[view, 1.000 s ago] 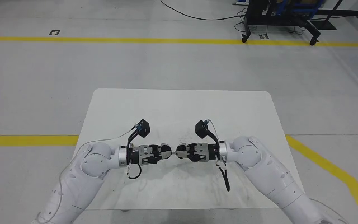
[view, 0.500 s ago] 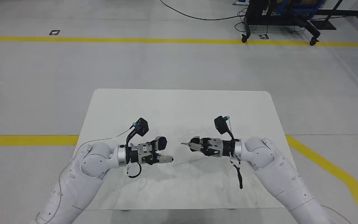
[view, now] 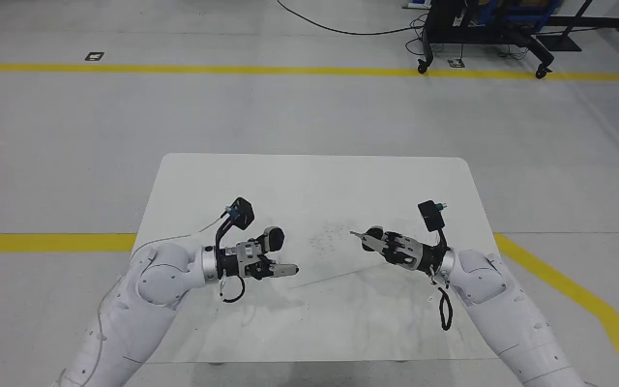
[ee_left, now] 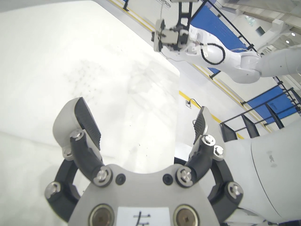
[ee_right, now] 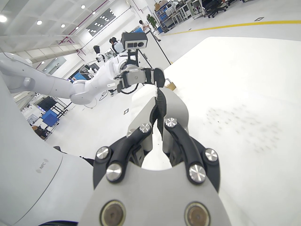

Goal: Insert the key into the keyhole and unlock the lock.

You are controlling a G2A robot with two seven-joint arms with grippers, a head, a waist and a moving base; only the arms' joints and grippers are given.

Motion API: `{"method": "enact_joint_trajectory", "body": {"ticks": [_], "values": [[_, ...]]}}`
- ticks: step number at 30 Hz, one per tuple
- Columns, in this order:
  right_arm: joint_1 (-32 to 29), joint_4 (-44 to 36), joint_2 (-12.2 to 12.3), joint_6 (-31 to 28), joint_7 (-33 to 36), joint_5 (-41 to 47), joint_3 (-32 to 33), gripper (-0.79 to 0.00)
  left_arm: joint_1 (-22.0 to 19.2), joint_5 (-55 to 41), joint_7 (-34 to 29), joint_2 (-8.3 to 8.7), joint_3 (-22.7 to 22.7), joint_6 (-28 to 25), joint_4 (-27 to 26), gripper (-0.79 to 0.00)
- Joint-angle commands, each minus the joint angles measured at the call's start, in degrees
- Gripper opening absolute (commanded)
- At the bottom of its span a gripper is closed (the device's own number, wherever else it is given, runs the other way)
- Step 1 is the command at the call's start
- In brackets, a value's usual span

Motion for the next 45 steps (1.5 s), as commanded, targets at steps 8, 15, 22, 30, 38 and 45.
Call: {"method": "enact_joint_trajectory", "body": {"ticks": [8, 15, 22, 30, 38, 45], "values": [[0.0, 0.0, 0.0, 0.0, 0.0, 0.0, 0.0, -0.785, 22.2, 26.8, 3.3, 2.65, -22.2, 23.6, -29.2, 0.0], [0.0, 0.0, 0.0, 0.0, 0.0, 0.0, 0.0, -0.785, 34.0, 41.4, -3.4, 2.63, -26.2, 37.7, -37.2, 0.0], [0.0, 0.0, 0.0, 0.0, 0.0, 0.0, 0.0, -0.785, 25.8, 49.6, -12.2, 1.93, -15.3, 44.5, -32.6, 0.0], [0.0, 0.0, 0.0, 0.0, 0.0, 0.0, 0.0, -0.785, 14.9, 51.8, -17.0, 0.2, -4.7, 49.6, -24.8, -0.034], [0.0, 0.0, 0.0, 0.0, 0.0, 0.0, 0.0, -0.785, 10.6, 52.8, -19.2, -0.92, -0.8, 52.1, -19.0, -0.277], [0.0, 0.0, 0.0, 0.0, 0.0, 0.0, 0.0, -0.785, 9.1, 51.0, -17.1, -1.58, -0.7, 52.6, -15.8, -0.406]]}}
